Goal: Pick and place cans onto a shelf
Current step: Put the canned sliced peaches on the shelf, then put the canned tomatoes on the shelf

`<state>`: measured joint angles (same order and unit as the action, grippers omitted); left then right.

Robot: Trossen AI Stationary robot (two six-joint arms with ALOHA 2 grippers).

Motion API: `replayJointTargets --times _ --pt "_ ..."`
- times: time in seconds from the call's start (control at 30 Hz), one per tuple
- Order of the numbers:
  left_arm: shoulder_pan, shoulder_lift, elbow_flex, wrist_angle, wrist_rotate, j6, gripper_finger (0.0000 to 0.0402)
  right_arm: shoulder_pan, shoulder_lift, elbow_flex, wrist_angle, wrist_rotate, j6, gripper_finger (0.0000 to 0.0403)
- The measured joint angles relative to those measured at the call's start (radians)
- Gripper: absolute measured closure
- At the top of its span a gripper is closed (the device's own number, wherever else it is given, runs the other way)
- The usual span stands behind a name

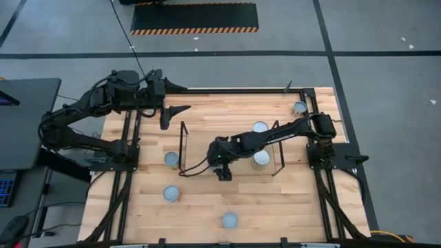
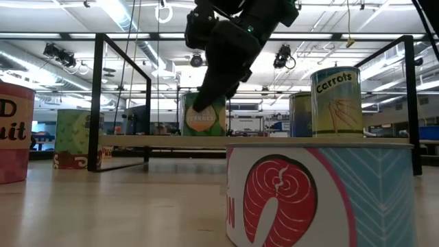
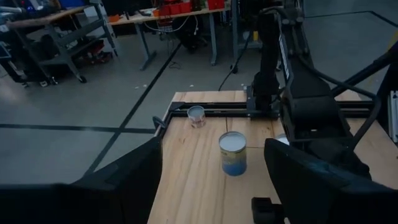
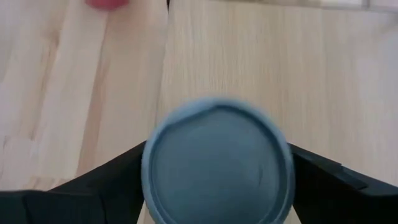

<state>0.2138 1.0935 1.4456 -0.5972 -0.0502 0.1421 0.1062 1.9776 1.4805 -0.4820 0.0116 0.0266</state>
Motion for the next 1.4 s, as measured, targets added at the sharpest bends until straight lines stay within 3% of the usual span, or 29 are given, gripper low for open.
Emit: replayJointTargets --times 0.63,0.9,1.1,1.23,1.4 --pt "0.000 0.000 0.000 -0.006 0.002 -0.001 0.0116 0.001 -0.028 0.000 -0.004 0.072 -0.029 0.0039" --pt "0.000 0.000 0.000 -0.035 0.003 -0.073 0.0116 0.001 -0.029 0.001 0.032 0.074 -0.033 0.0039" --pt "0.000 0.000 0.000 -0.037 0.003 -0.045 0.0116 0.010 -0.052 0.107 -0.080 0.075 -0.076 0.0043" --pt "0.000 -0.001 0.000 -0.039 0.003 -0.052 0.0116 0.001 -0.135 0.152 -0.208 0.082 -0.071 0.0051" --pt "0.000 -0.010 0.001 -0.080 0.002 -0.062 0.0116 -0.025 -0.309 0.152 -0.457 0.220 0.027 0.0054"
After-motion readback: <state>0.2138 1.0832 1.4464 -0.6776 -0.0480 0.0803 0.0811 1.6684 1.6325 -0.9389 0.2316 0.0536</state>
